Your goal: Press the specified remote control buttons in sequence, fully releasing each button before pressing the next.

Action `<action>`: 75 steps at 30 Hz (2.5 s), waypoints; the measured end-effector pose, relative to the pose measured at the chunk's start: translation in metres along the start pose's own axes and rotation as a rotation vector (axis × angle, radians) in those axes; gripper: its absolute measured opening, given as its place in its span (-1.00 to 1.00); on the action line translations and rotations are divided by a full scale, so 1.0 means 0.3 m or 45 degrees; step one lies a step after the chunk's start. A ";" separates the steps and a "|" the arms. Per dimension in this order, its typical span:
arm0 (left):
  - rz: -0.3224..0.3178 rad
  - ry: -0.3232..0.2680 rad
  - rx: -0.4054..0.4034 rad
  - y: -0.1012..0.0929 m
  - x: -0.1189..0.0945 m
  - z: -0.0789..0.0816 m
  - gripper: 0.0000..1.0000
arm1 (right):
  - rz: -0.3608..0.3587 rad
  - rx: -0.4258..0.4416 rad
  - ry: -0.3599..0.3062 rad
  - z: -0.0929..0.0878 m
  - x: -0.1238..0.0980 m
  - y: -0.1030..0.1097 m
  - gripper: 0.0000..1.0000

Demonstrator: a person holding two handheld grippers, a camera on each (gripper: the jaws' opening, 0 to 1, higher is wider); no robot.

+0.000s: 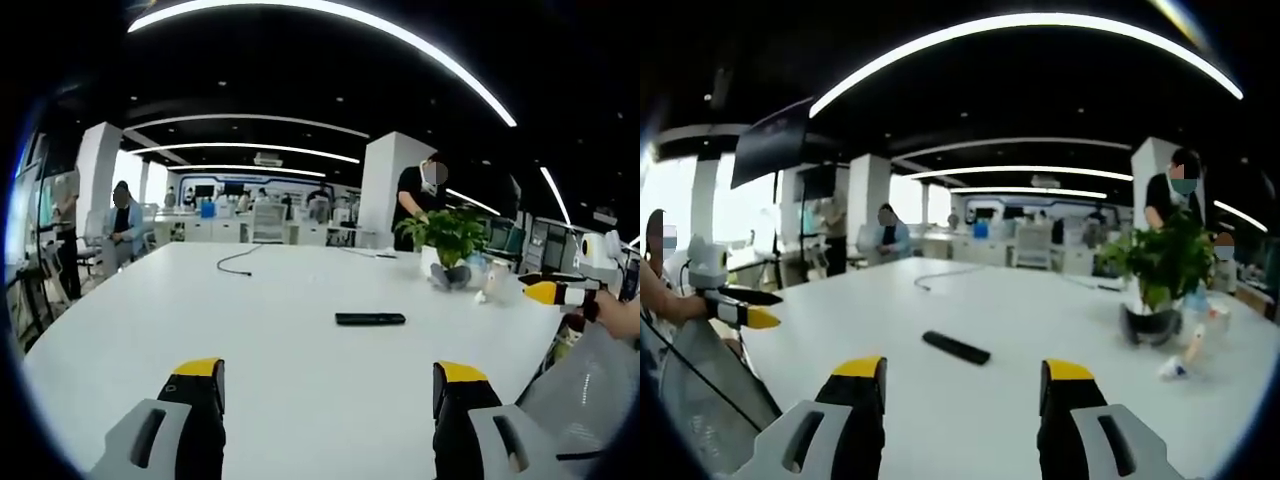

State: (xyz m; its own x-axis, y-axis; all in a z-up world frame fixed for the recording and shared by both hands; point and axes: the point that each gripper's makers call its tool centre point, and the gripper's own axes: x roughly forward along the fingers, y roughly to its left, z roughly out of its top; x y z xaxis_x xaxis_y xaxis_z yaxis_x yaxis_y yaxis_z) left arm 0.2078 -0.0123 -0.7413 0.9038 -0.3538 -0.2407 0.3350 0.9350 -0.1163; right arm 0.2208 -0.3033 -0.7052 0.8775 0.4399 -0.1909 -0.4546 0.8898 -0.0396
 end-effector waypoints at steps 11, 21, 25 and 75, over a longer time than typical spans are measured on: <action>-0.011 0.025 0.013 -0.008 0.004 -0.012 0.76 | 0.004 -0.010 0.002 -0.002 0.000 0.001 0.19; -0.016 0.022 0.017 -0.006 0.006 -0.011 0.75 | 0.006 -0.007 0.000 -0.001 0.003 0.002 0.18; 0.011 -0.009 0.027 0.014 0.003 0.003 0.76 | -0.008 -0.030 0.016 -0.007 0.004 0.000 0.12; -0.139 0.019 -0.055 -0.025 0.031 -0.015 1.00 | -0.010 -0.042 0.056 -0.020 0.020 -0.010 0.33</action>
State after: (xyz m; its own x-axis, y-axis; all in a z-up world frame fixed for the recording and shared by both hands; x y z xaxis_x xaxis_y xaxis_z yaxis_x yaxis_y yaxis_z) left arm 0.2124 -0.0226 -0.7469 0.8584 -0.4541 -0.2386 0.4192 0.8890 -0.1839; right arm 0.2266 -0.3039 -0.7121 0.8741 0.4262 -0.2332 -0.4529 0.8885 -0.0738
